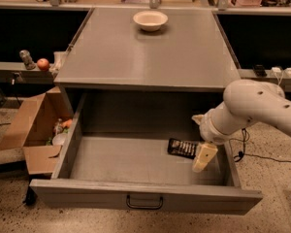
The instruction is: Pick rxbar chocolate from top drawer and place on counter
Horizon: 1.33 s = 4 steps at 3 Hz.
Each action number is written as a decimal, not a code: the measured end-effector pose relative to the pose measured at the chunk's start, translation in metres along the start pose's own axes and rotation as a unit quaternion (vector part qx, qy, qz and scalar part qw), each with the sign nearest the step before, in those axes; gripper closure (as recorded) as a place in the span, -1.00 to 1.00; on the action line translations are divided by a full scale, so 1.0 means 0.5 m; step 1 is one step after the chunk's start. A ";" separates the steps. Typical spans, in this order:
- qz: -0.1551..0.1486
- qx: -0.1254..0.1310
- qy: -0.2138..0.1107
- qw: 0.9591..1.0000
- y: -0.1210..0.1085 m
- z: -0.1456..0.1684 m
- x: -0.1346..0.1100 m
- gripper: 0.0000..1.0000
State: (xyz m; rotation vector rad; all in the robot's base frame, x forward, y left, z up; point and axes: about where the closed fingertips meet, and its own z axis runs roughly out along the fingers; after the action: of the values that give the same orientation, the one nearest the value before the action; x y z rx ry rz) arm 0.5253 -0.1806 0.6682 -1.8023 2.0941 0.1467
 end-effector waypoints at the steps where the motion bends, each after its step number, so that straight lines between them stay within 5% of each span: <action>1: 0.004 -0.022 -0.003 1.000 -0.015 0.079 0.013 -1.00; 2: 0.016 -0.044 -0.007 0.999 -0.023 0.139 0.029 -0.94; 4: 0.023 -0.055 -0.008 0.998 -0.024 0.158 0.036 -0.03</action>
Offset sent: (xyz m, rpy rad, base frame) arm 0.0344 0.0058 -0.0828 0.0401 0.1114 -0.0069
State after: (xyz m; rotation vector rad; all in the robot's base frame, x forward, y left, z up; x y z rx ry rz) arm 0.5514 -0.1745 0.5911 -1.8105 2.1552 0.2933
